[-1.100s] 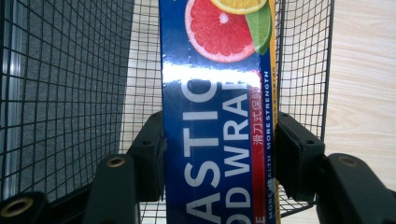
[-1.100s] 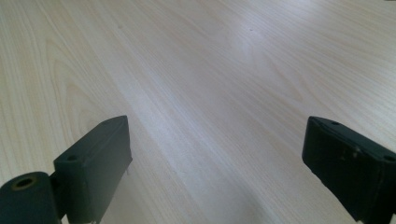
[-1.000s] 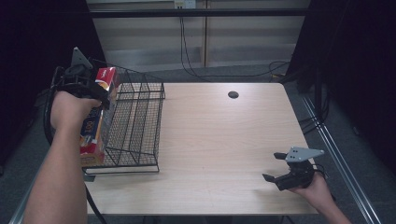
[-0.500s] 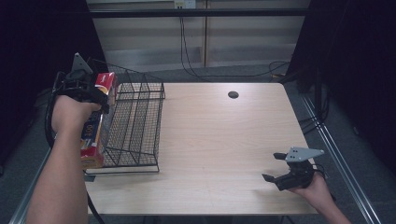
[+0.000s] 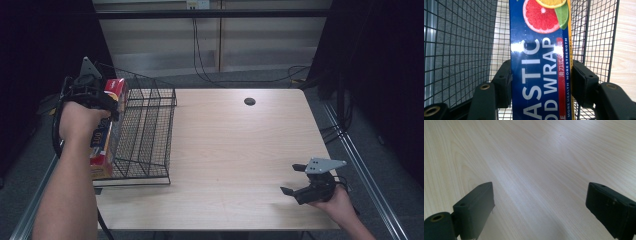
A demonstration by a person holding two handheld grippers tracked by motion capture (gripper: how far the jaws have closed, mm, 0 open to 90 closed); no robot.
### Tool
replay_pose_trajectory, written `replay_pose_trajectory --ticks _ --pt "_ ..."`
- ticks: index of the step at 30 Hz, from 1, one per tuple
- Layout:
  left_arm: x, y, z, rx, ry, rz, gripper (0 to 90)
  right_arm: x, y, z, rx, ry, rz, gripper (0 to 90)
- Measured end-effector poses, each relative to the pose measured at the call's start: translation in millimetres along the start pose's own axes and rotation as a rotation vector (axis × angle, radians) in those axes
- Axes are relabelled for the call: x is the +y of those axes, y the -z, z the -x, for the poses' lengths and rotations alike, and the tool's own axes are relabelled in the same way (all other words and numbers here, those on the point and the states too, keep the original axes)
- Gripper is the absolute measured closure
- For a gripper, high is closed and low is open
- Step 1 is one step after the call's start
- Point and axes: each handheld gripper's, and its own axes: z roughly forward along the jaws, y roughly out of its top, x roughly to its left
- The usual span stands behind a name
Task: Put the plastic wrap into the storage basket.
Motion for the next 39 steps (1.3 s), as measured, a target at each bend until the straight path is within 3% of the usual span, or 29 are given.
replay_pose_trajectory --ticks 18,24,29,34,37,39 --pt "1.4 -2.0 -5.2 -0.028 0.038 -0.008 41.5 0.1 0.5 -0.1 0.004 0.0 0.002 8.1" --pt "1.4 -2.4 -7.1 -0.024 0.036 -0.004 40.5 -0.6 2.5 -1.1 0.001 0.0 0.006 8.1" --pt "-0.5 -1.3 -9.2 0.008 0.029 0.0 39.0 -0.5 4.3 -1.3 -0.005 -0.001 0.003 8.1" --pt "-3.1 5.9 -14.6 -0.005 0.035 0.032 33.7 -1.3 4.9 -2.0 -0.006 0.002 0.003 8.1" --pt "-2.6 19.0 -11.0 -0.062 0.028 0.094 29.5 -0.9 5.5 -1.5 -0.01 -0.001 0.004 8.1" --pt "-1.9 25.6 -3.1 -0.072 0.015 0.111 27.4 -0.7 4.8 -1.3 -0.004 -0.002 0.003 8.2"
